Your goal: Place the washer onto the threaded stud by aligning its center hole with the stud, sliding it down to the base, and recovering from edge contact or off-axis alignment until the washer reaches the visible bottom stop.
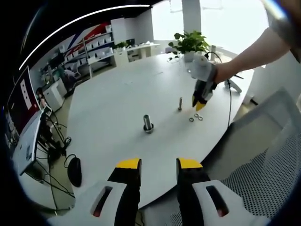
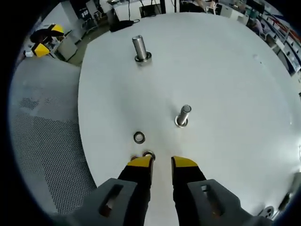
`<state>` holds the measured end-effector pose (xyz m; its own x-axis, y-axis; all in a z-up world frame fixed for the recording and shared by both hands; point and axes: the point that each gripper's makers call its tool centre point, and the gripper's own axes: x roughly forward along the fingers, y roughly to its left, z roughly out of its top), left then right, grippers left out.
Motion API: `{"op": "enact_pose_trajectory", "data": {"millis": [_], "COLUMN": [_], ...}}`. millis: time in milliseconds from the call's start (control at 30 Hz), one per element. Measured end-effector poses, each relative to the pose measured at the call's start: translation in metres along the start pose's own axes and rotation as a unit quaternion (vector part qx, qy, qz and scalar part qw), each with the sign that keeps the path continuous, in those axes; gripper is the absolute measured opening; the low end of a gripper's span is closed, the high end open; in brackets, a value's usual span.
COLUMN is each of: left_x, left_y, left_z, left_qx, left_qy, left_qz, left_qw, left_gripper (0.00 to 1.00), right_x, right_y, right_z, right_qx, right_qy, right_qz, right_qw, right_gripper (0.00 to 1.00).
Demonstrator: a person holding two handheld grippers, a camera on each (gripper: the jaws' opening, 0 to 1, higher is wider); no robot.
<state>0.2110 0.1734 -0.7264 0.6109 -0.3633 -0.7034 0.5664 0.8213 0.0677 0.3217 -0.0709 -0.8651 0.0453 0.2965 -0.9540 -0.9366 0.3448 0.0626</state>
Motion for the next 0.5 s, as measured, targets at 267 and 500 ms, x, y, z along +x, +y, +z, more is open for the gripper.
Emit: {"op": "enact_pose_trajectory", "data": {"millis": [267,500], "left_x": [0.0,0.0], "left_y": [0.0,0.001], "left_z": [0.0,0.0], "left_qx": [0.002,0.003], "left_qy": [0.001,-0.001], "left_qz": [0.001,0.002], "left_qw": [1.0,1.0], "left_gripper": [0.28,0.28], "right_x": [-0.006,0.001], "right_y": [0.023,0.03], "right_z": [-0.002,-0.014], "right_qx": [0.005,-0.014], "right_qy": [-0.007,0.007], "right_qz": [0.015,0.012], "right_qw": [0.9998,0.9998], "right_gripper": [0.21,0.21]}}
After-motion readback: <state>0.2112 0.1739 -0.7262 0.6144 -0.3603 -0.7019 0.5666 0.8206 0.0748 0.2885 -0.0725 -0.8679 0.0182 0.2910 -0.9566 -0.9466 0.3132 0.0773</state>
